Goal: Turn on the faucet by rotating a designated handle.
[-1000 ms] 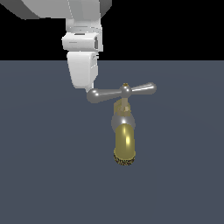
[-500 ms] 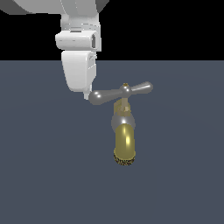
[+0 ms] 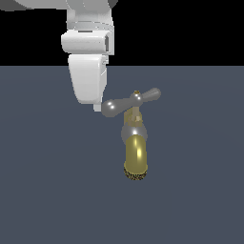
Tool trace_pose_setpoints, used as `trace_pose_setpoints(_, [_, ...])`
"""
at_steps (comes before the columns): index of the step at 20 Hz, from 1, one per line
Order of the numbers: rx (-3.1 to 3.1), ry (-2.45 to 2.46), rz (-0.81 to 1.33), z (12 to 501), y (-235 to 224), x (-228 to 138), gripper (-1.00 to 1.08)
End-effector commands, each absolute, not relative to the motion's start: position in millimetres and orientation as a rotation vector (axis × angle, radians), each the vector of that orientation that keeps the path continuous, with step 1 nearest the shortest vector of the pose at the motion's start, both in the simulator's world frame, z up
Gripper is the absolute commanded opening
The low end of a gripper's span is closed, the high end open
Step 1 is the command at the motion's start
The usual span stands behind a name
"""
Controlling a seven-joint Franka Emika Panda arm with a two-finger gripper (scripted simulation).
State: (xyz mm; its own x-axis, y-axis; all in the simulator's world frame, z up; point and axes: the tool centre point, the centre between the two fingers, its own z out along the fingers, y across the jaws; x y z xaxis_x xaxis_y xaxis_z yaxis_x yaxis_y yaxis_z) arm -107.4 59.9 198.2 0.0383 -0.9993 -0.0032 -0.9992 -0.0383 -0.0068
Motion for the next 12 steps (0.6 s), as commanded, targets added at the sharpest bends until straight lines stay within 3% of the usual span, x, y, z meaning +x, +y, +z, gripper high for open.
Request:
trace_pose_setpoints(1, [-2.237,2.201,-0.002,197.9,43.7,-114.9,-1.0])
trace_pose_setpoints(12, [-2.238,2.203,-0.001,197.8,20.5,-144.6,-1.0])
